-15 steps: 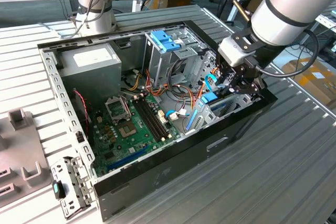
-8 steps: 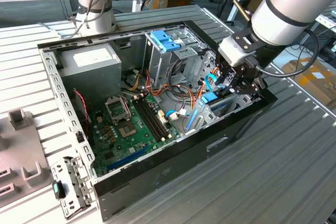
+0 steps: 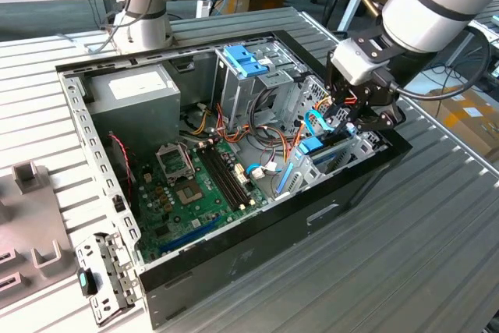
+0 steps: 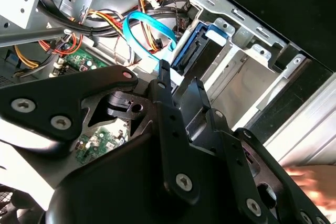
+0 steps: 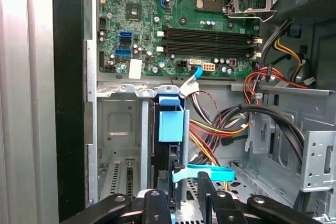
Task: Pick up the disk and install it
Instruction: 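Insert the first disk wire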
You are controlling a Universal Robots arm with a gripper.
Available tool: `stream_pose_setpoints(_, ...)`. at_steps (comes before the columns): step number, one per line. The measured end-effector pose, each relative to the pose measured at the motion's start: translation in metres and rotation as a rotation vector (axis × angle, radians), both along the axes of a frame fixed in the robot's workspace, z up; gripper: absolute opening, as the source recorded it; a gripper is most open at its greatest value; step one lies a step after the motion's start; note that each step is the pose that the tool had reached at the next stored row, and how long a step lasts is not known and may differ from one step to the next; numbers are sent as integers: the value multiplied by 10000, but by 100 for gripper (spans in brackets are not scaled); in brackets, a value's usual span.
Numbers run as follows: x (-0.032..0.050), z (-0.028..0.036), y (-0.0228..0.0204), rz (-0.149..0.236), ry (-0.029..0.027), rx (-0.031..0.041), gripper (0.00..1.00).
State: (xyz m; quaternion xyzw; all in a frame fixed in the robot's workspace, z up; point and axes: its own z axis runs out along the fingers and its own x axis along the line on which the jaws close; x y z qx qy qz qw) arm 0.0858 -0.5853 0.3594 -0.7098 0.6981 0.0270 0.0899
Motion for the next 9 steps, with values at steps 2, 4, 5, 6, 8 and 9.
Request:
stream_pose_setpoints(2,0,0,0,0,0,0,36)
stream_pose_setpoints(4,0,5,0,0,0,-2,36)
stream_pose_setpoints(5,0,5,0,0,0,-2,36)
stream_pose_setpoints(6,0,5,0,0,0,-1,36)
stream_pose_setpoints(8,0,6,0,0,0,-2,36)
stream_pose_setpoints(9,0,7,0,0,0,-2,36)
